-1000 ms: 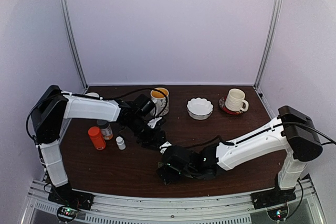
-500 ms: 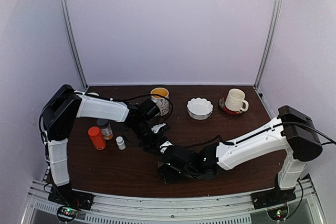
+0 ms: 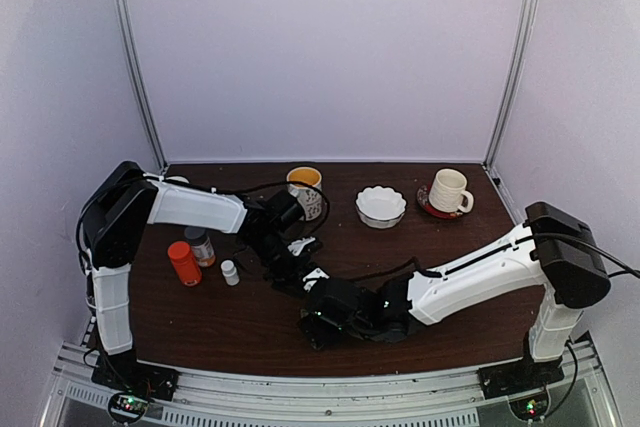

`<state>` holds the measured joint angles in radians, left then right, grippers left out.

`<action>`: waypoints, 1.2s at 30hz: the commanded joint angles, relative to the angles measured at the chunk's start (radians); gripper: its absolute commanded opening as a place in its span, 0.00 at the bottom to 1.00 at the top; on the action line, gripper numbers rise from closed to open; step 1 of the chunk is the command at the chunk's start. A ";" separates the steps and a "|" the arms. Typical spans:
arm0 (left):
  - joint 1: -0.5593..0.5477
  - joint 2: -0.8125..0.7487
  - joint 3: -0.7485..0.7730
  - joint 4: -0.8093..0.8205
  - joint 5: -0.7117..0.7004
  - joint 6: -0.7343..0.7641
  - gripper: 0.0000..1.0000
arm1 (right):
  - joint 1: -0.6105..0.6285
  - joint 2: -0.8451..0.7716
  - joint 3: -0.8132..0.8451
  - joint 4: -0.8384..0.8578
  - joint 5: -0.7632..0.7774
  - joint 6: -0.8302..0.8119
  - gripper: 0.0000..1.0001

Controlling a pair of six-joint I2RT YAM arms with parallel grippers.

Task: Sort the pills into containers
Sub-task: Hold the pill container at the center of the board.

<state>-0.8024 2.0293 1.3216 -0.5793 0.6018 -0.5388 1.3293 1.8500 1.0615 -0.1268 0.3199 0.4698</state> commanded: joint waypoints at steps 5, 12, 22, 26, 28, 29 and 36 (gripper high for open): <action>-0.010 0.041 0.030 -0.064 -0.093 0.025 0.53 | 0.004 0.005 0.019 -0.026 0.071 0.012 0.92; -0.046 0.025 0.103 -0.149 -0.199 0.026 0.52 | 0.005 -0.017 -0.013 0.017 0.048 -0.004 0.92; -0.052 -0.083 0.168 -0.177 -0.239 0.049 0.53 | 0.004 -0.099 -0.112 0.122 0.033 -0.016 0.94; -0.052 -0.099 0.197 -0.177 -0.232 0.105 0.51 | 0.004 -0.143 -0.178 0.187 0.010 -0.032 0.98; -0.052 -0.101 0.204 -0.178 -0.232 0.138 0.49 | 0.004 -0.189 -0.248 0.247 -0.013 -0.039 0.99; -0.052 -0.100 0.207 -0.175 -0.231 0.154 0.45 | 0.004 -0.217 -0.290 0.291 -0.024 -0.040 0.99; -0.061 -0.074 0.240 -0.156 -0.141 0.248 0.06 | 0.001 -0.335 -0.416 0.409 -0.043 -0.054 0.99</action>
<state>-0.8551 1.9480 1.5196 -0.7544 0.4004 -0.3710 1.3293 1.5417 0.6514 0.1848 0.2874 0.4290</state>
